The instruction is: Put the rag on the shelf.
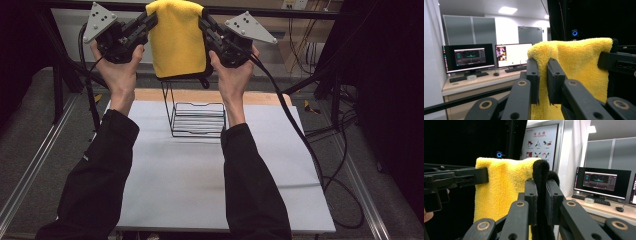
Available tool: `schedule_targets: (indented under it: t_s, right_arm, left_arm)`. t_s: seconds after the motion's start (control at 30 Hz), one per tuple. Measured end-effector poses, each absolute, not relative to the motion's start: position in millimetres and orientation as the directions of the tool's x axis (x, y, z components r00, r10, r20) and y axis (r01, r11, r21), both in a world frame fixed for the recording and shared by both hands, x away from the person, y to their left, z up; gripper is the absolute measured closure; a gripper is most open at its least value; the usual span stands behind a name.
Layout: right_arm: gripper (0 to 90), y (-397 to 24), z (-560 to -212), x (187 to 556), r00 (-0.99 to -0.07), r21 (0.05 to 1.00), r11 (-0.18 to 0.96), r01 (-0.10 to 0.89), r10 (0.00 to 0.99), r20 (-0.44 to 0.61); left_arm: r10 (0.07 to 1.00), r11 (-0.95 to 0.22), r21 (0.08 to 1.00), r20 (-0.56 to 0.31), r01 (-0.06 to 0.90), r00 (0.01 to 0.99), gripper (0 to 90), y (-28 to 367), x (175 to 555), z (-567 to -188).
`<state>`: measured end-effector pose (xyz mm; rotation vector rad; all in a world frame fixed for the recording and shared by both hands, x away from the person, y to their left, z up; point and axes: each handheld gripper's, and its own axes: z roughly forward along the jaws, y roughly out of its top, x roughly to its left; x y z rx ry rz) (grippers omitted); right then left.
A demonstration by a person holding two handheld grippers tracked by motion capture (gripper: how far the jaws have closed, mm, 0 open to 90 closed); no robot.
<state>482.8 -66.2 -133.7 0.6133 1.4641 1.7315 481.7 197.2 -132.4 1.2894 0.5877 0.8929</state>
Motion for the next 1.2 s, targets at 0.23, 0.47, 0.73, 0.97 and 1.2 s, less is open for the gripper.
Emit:
schedule_targets:
  t_s: [0.23, 0.47, 0.73, 0.97, 1.2]
  right_arm:
    - [82.0, -65, -131, 494, -0.577, 0.966, -0.022, -0.258, 0.805, -0.136]
    - [82.0, -61, -138, 506, -0.576, 0.968, 0.014, -0.251, 0.802, -0.161]
    - [82.0, -64, -166, 515, -0.587, 0.982, 0.037, -0.184, 0.798, -0.14]
    - [81.9, -71, -177, 518, -0.578, 0.986, 0.055, -0.156, 0.805, -0.136]
    - [81.9, -84, -180, 517, -0.565, 0.986, 0.055, -0.156, 0.814, -0.135]
  left_arm:
    - [0.834, 0.038, 0.971, 0.1, -0.237, 0.542, 81.4, 204, 493, -136]
    - [0.833, 0.024, 0.975, 0.102, -0.219, 0.544, 81.4, 206, 500, -148]
    - [0.825, -0.003, 0.985, 0.1, -0.172, 0.557, 81.4, 207, 507, -172]
    - [0.815, -0.021, 0.988, 0.107, -0.155, 0.569, 81.4, 201, 511, -182]
    - [0.809, -0.036, 0.986, 0.125, -0.164, 0.574, 81.5, 190, 517, -178]
